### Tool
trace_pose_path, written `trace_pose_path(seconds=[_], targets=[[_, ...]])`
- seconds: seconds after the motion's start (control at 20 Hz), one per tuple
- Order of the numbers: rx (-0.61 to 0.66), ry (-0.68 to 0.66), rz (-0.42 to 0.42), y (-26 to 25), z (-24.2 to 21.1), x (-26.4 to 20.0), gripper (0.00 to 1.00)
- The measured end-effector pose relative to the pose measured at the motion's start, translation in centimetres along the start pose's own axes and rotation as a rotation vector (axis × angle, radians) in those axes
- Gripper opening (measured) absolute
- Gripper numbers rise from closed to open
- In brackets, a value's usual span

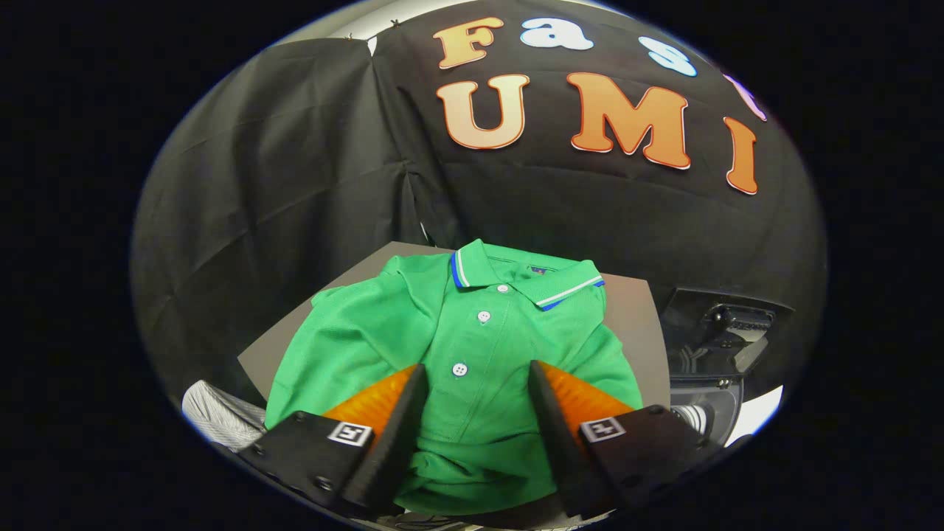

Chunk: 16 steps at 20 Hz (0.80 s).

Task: Put the clothes into the washing machine and then close the washing machine lid.

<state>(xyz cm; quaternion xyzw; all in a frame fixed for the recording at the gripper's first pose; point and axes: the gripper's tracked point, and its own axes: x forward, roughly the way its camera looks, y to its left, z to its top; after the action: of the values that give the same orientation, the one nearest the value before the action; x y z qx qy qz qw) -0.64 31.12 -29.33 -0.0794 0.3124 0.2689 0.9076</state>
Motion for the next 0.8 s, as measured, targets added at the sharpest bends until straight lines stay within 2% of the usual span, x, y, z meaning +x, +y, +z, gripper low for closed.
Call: trace_pose_path(seconds=[0.1, 0.15, 0.25, 0.3, 0.4, 0.5, 0.6, 0.65, 0.75, 0.8], targets=[[-0.018, -0.002, 0.015, -0.02, 0.2, 0.06, 0.68], [-0.035, -0.003, 0.037, 0.3, 0.11, 0.06, 0.67], [-0.055, -0.009, 0.049, 0.34, 0.16, 0.11, 0.42], [-0.067, -0.003, 0.067, 0.44, 0.15, 0.04, 0.41], [-0.05, 0.008, 0.073, 0.47, 0.09, 0.16, 0.27], [-0.032, 0.011, 0.079, 0.31, 0.05, -0.18, 0.27], [-0.023, 0.001, 0.091, 0.31, 0.28, -0.18, 0.17], [-0.035, 0.002, 0.095, 0.13, 0.31, -0.23, 0.18], [-0.03, -0.002, 0.092, 0.06, 0.41, -0.2, 0.09], [-0.03, -0.006, 0.091, -0.15, 0.49, -0.43, 0.08]])
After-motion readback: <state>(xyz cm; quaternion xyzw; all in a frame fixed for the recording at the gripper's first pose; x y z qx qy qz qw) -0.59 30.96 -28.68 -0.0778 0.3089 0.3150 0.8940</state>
